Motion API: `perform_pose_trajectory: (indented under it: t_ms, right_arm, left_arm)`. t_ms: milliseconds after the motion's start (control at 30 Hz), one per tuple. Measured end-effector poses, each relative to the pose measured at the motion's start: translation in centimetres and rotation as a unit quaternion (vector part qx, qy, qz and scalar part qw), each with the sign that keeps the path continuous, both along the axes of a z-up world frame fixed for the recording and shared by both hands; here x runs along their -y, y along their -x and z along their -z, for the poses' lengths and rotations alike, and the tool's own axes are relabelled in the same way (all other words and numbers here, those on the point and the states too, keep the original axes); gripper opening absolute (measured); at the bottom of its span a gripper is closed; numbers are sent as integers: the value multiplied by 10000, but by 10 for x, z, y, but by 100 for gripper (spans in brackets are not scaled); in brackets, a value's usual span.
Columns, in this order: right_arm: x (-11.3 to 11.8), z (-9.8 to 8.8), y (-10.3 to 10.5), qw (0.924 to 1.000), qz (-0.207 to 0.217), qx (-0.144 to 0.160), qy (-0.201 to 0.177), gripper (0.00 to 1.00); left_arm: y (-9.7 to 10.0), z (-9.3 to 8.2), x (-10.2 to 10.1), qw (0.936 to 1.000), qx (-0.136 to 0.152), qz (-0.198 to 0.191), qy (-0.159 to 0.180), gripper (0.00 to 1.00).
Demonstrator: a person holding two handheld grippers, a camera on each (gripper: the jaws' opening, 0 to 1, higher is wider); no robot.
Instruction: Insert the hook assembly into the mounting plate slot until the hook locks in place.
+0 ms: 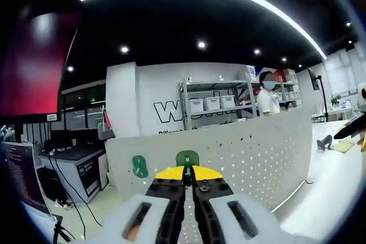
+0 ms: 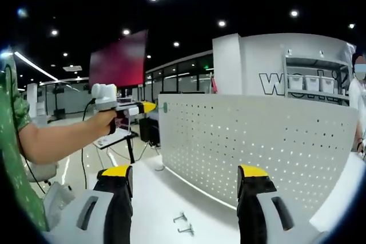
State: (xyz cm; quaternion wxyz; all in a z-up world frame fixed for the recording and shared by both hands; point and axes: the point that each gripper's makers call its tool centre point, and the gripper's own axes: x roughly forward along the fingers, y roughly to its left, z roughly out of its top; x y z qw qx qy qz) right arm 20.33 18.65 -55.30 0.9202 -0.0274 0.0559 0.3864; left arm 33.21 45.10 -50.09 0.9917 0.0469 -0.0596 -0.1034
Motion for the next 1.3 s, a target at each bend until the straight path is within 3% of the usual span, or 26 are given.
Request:
perform_pose_trajectory:
  t_ms: [300,867,1300]
  right_arm:
    - [2,-1,-5,10000,45,-10,22,76]
    - [16,-6,-16,9997,192,7,139,75]
    - [18,-5,-20,9995,224,-23,210,74]
  left_arm:
    - [-24,-12,-6,9995,244,-165,119,3]
    - [-62,-2,-13,9983,338,-390,252,3]
    - [-72,6,-14,9983,303,-464,206,3]
